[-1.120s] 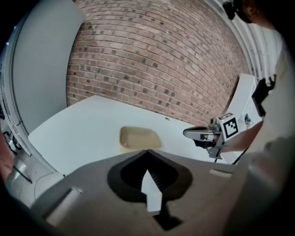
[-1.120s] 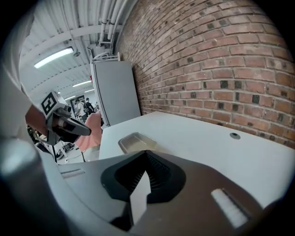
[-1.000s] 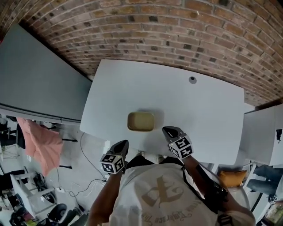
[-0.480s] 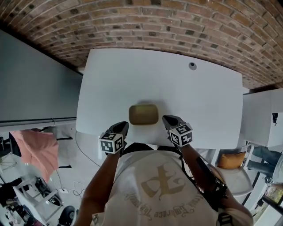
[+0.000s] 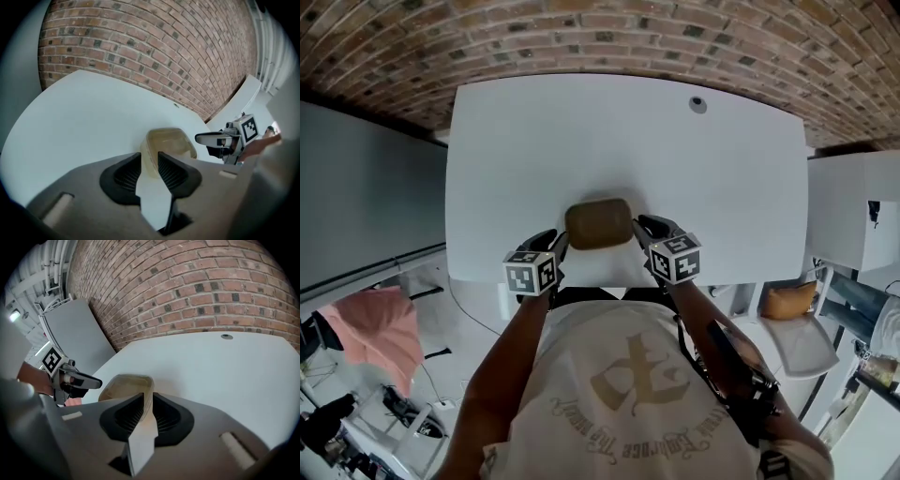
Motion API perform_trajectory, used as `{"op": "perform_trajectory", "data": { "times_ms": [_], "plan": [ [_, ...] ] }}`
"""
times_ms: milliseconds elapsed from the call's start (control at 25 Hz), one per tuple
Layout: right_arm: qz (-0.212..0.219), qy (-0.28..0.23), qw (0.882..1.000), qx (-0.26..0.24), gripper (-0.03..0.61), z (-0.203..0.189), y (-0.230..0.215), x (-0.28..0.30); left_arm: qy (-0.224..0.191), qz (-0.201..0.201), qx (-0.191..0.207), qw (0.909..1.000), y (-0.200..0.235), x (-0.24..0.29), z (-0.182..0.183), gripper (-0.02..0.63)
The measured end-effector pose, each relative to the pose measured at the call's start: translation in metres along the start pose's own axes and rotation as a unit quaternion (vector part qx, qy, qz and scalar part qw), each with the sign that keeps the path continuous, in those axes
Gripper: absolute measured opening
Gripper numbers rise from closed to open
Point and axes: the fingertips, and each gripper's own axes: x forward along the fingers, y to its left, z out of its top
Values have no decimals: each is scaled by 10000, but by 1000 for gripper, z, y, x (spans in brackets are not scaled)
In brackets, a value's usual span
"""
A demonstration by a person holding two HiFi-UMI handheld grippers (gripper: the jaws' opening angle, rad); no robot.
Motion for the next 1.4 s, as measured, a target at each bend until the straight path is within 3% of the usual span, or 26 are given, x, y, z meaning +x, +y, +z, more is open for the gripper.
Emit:
{"op": "perform_trajectory", "data": {
  "times_ms": [160, 720, 1080, 1400],
  "plan": [
    [-10, 78, 9995, 294, 75, -5, 1, 3, 65, -162, -85, 9998, -2, 5, 3, 118],
    [-192, 296, 9981, 499, 57, -14, -1, 13, 365, -388, -301, 9981, -5, 16, -8, 127],
    [-198, 321, 9977, 567, 43, -14, -4, 13, 354, -490, -525, 9968, -9, 19, -5, 83],
    [-187, 197, 9983, 525, 35, -5, 0, 8, 327, -345, -423, 9980, -12, 15, -1, 52]
  ]
}}
